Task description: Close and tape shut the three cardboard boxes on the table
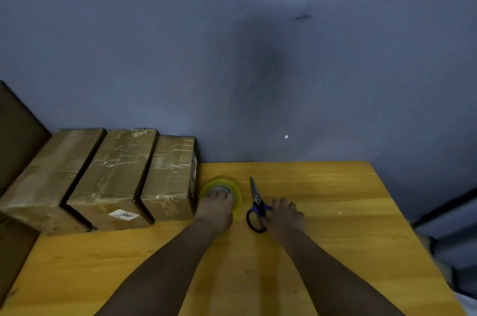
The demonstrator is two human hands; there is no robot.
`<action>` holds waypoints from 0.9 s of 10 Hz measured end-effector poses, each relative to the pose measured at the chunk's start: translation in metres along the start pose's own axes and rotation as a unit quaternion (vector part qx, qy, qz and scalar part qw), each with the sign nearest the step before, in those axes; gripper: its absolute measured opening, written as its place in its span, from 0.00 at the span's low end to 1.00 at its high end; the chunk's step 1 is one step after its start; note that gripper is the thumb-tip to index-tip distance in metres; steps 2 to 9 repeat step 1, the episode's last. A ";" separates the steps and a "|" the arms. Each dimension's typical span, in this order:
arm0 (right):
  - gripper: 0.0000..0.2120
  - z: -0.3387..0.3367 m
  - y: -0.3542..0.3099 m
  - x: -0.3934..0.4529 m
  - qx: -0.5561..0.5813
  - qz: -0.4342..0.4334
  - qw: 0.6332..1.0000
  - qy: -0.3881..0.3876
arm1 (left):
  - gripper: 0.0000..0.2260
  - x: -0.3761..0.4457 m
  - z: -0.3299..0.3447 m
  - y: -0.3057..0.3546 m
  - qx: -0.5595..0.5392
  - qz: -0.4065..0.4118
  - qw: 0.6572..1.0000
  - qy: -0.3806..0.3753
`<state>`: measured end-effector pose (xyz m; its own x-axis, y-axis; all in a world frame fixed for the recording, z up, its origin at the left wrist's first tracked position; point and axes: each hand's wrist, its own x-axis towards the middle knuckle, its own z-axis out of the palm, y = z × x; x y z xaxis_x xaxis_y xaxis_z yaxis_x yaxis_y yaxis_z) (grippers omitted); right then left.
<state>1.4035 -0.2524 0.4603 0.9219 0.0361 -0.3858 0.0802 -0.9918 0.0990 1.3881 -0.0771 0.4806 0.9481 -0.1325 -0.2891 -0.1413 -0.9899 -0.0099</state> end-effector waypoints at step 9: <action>0.26 -0.012 0.011 -0.013 0.017 -0.010 1.000 0.009 | 0.17 -0.009 -0.014 0.008 -0.007 -0.010 1.000 0.022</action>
